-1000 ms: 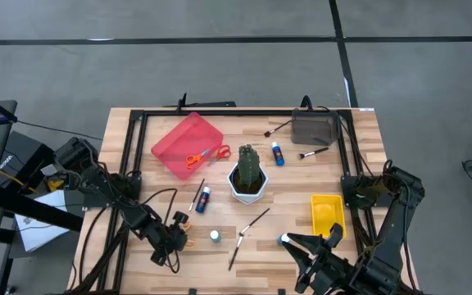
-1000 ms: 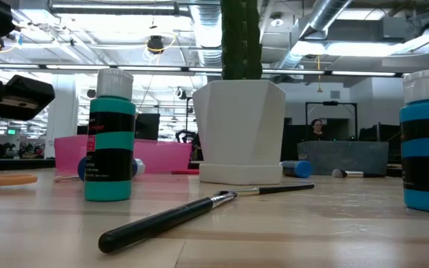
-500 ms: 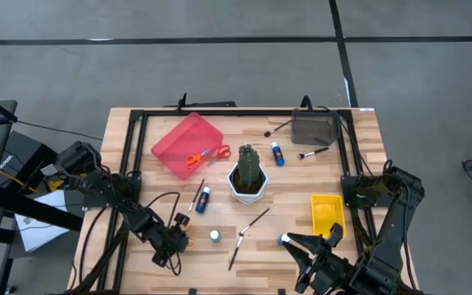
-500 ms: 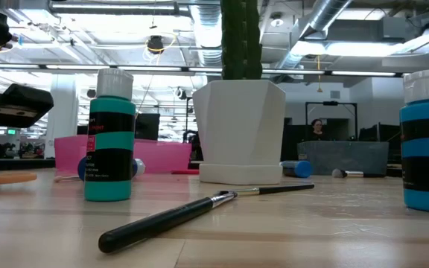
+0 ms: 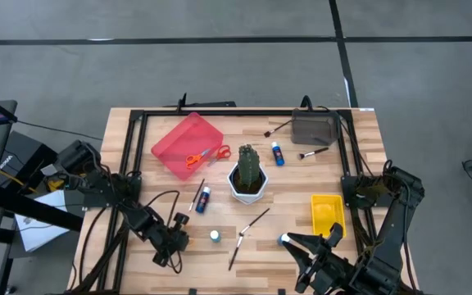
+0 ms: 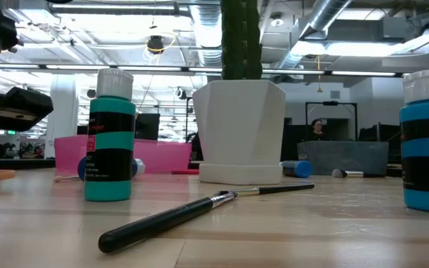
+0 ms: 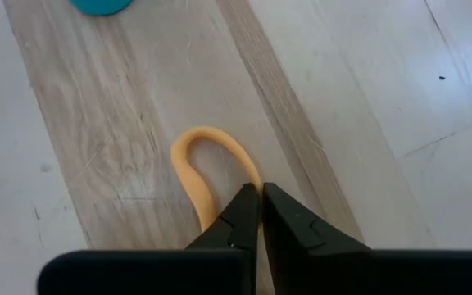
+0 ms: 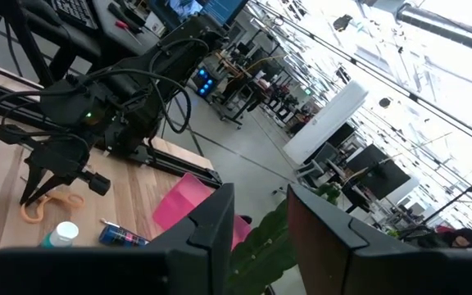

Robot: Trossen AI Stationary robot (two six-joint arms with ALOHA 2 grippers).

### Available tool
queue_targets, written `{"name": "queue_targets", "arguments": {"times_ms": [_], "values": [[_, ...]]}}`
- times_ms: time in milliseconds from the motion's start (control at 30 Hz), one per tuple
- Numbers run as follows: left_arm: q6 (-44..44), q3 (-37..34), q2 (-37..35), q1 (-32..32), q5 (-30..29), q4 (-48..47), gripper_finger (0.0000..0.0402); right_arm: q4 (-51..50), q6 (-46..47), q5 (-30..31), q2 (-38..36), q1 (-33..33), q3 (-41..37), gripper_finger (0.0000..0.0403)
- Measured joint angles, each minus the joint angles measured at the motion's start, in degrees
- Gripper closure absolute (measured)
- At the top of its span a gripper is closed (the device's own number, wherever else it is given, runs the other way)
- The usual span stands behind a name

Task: Pick & Place Paint Supplies
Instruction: Put the yellow scissors into the pink bin

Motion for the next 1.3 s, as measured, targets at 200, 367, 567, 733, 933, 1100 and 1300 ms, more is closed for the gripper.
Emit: {"name": "queue_targets", "arguments": {"times_ms": [200,367,567,733,933,1100,1300], "values": [[1.05,-0.12,-5.45,-0.02,0.43,-0.88,0.04,-0.02,-0.01,-0.01,0.0,0.0,0.0,0.0294],[2.14,-0.13,-8.47,-0.07,-0.53,-1.13,0.04,-0.01,-0.03,-0.01,0.0,0.01,0.0,0.0294],[2.25,-0.09,-10.61,-0.07,-2.07,-1.91,0.0401,-0.02,-0.05,-0.01,0.0,0.04,0.0,0.0294],[2.5,-0.07,-10.87,-0.06,-5.91,-2.95,0.0401,-0.02,0.05,-0.01,0.0,0.04,0.0,0.0294],[4.39,-0.06,-10.87,1.45,-13.98,-2.91,0.0401,-0.08,0.7,-0.01,0.0,0.04,0.0,0.0294],[8.93,-0.02,-11.09,5.2,-18.19,-2.45,0.0401,-0.37,0.88,-0.01,0.0,0.04,0.0,0.0294],[16.89,0.0,-13.59,12.48,-19.56,-2.94,0.0401,-1.96,2.5,-0.01,0.0,0.07,0.0,0.0294]]}}
